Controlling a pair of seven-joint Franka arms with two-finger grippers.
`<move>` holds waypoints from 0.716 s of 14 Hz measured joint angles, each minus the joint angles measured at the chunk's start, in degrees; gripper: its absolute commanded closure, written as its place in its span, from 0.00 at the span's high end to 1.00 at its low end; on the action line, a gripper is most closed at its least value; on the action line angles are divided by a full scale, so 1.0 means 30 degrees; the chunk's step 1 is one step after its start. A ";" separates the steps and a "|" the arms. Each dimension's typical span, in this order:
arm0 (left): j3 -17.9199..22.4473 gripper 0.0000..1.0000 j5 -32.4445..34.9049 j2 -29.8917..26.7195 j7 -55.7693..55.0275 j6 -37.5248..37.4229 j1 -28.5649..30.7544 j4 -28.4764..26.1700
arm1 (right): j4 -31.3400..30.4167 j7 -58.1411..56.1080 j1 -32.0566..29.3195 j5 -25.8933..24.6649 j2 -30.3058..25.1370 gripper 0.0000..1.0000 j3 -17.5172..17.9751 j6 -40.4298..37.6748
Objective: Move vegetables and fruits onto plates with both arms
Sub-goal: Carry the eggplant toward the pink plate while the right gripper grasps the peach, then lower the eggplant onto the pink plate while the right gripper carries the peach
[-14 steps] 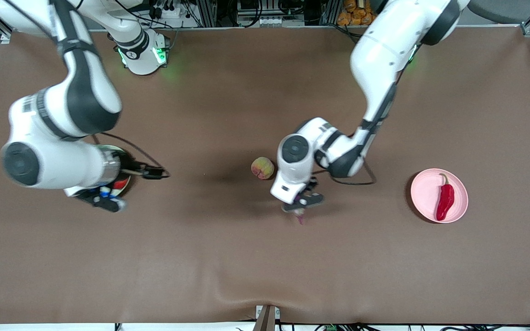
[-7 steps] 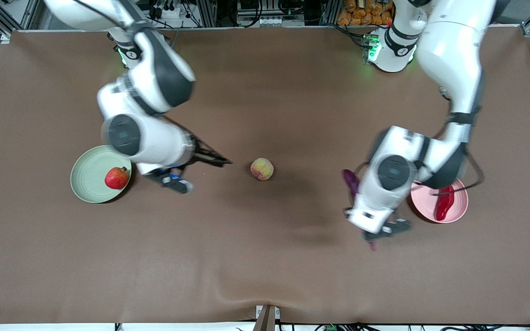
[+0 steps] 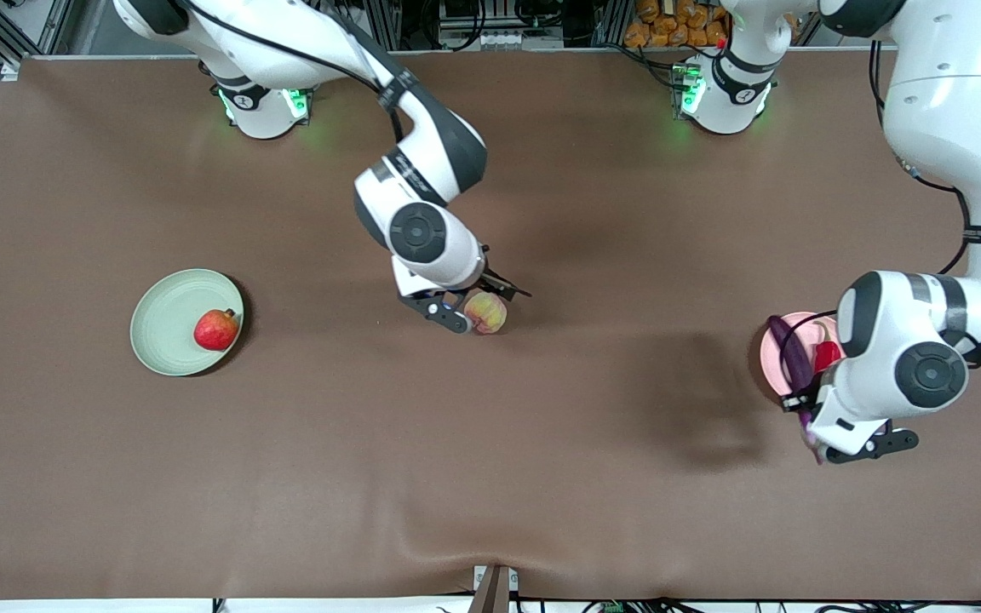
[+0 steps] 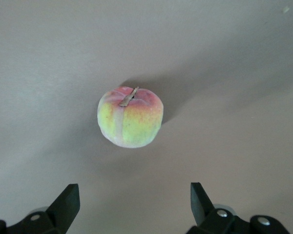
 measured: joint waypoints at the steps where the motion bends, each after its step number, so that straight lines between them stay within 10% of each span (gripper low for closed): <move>1: -0.0004 0.00 0.0400 0.0018 0.0817 -0.0078 0.0380 -0.0512 | -0.0083 0.0382 0.0115 -0.0218 0.0374 1.00 -0.0013 0.0537; 6: -0.0061 0.00 0.0789 0.0048 0.1980 -0.0083 0.1066 -0.1877 | -0.0169 0.1547 0.0207 -0.0718 0.1955 1.00 -0.0045 0.3128; 8: -0.0147 0.46 0.0797 0.0051 0.1980 -0.0085 0.1028 -0.2116 | -0.0166 0.1574 0.0249 -0.0787 0.2287 1.00 -0.0046 0.3727; 9: -0.0164 0.99 0.0799 0.0052 0.1980 -0.0085 0.1025 -0.2188 | -0.0167 0.1597 0.0285 -0.0925 0.2452 0.52 -0.0045 0.3956; 10: -0.0165 1.00 0.0803 0.0051 0.1980 -0.0085 0.1026 -0.2215 | -0.0167 0.1664 0.0323 -0.1063 0.2602 0.33 -0.0045 0.4082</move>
